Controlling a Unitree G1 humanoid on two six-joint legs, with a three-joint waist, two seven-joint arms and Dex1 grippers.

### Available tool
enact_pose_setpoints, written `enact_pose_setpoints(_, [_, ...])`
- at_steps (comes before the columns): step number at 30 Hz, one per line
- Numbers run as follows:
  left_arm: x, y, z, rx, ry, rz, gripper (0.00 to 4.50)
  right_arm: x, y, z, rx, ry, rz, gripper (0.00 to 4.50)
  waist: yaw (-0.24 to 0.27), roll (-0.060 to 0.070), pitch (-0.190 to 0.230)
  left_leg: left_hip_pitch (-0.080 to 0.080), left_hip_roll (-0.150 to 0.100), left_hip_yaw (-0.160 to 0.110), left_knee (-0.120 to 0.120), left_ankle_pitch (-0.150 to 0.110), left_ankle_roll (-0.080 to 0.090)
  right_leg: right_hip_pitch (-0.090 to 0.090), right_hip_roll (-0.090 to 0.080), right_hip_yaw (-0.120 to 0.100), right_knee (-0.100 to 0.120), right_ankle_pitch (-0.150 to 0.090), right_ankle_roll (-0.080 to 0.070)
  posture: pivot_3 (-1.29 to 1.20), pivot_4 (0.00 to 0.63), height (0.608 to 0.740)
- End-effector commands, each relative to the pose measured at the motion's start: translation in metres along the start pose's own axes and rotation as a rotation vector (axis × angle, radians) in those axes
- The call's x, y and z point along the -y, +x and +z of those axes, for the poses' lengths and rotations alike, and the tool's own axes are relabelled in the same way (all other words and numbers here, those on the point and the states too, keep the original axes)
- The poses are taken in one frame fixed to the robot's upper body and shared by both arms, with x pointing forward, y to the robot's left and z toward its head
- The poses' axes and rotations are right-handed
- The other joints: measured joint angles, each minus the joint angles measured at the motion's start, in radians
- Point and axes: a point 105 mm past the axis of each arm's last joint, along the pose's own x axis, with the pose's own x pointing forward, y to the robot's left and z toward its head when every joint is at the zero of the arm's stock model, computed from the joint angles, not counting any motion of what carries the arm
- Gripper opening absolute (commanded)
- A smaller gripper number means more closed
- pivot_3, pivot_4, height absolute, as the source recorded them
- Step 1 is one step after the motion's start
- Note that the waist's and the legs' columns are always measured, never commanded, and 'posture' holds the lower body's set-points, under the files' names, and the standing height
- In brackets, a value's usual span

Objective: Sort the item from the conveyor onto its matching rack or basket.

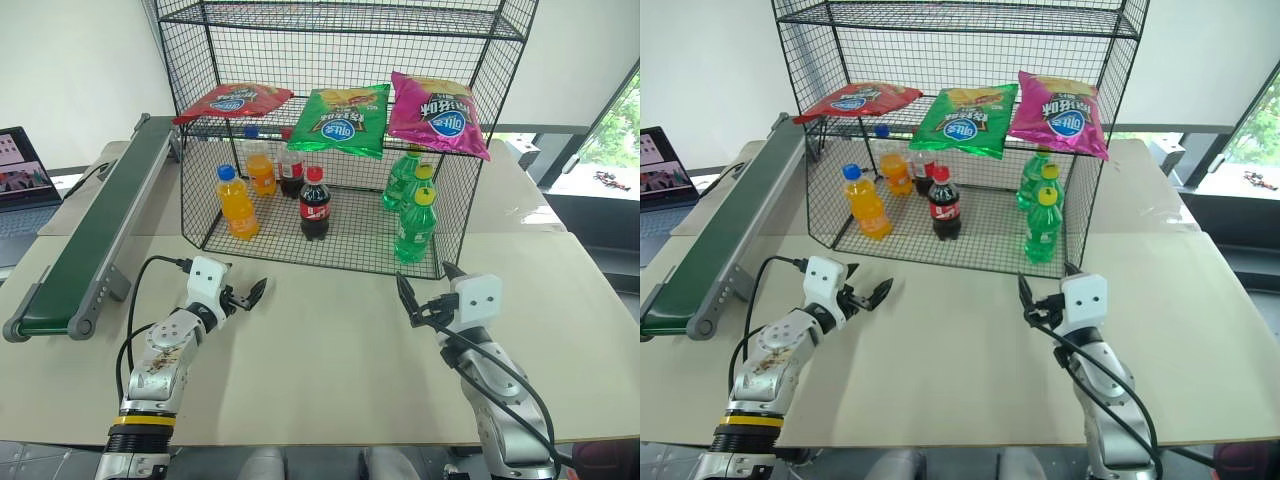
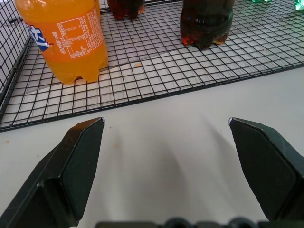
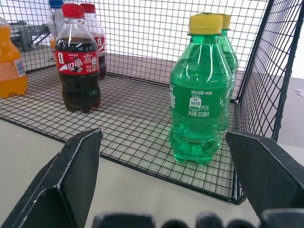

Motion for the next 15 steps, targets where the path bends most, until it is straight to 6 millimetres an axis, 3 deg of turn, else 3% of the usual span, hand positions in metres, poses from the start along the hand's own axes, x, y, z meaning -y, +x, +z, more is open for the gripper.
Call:
enact_pose_setpoints(1, [0.0,-0.001,0.015,0.047,0.03,-0.024,4.48,0.0,-0.001,0.015,0.06,-0.02,0.009,4.5,0.0,0.0,0.0,0.0,0.0,0.0,0.0,0.0,0.0,0.0,0.0,0.0,0.0,0.0,0.0,0.0,0.15,0.738])
enact_pose_setpoints(15, [0.0,-0.007,0.007,0.048,-0.005,0.008,4.48,-0.008,-0.001,0.016,0.059,-0.011,0.027,4.5,0.0,0.0,0.0,0.0,0.0,0.0,0.0,0.0,0.0,0.0,0.0,0.0,0.001,0.0,0.0,0.0,0.15,0.738])
